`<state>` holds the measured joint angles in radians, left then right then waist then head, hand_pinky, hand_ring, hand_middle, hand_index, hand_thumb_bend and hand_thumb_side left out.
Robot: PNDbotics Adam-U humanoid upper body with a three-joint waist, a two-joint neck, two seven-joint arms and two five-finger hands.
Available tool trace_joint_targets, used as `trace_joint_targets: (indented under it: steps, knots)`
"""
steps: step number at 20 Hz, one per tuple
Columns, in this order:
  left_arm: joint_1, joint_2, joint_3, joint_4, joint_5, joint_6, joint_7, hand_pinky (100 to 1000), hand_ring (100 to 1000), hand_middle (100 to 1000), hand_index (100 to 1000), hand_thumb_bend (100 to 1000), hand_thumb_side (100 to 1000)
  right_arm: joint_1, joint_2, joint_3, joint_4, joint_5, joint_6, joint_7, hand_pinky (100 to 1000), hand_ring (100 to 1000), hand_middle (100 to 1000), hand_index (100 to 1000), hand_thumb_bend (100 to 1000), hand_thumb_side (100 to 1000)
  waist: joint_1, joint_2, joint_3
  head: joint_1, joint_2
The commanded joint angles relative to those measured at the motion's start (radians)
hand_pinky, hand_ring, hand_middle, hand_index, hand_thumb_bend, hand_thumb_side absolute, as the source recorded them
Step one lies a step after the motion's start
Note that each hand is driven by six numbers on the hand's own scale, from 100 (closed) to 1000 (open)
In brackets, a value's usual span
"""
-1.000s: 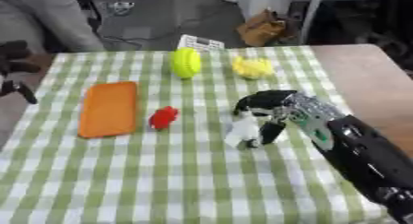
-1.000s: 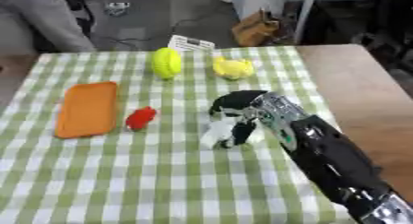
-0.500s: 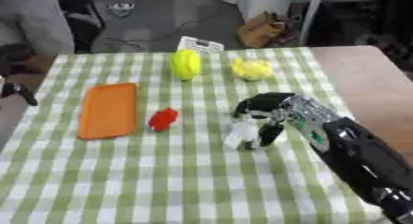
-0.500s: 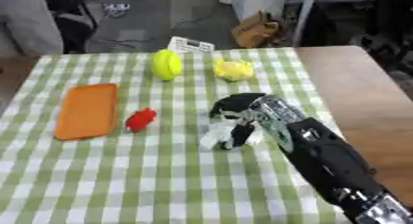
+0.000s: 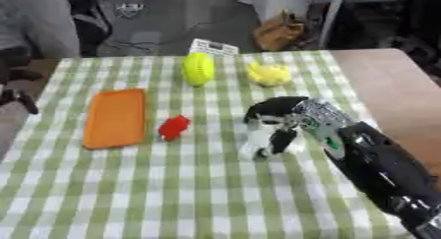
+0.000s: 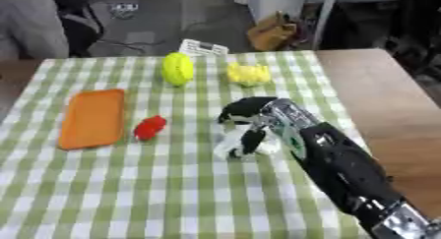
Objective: Pick up objects on the table and place them in the box.
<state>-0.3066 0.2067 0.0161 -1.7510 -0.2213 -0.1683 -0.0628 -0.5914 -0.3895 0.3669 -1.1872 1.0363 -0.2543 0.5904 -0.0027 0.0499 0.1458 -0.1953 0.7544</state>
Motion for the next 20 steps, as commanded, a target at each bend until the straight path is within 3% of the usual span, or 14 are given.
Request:
trace_joint_targets:
  steps: [1,20]
  knots:
    - [-0.016,0.003,-0.001,-0.012,0.005,-0.002,-0.004,334,687,831,799,118,1000,-0.027,-0.002,-0.009,0.000,0.004,-0.001,-0.002,736,846,870,925,545,328,0.010,-0.020,0.002,-0.003,-0.011]
    - [-0.016,0.003,-0.001,-0.011,0.007,-0.004,-0.004,333,688,832,799,117,1000,-0.031,-0.008,-0.032,0.066,0.026,0.004,-0.014,731,839,866,924,537,310,0.017,-0.016,-0.002,-0.004,-0.014]
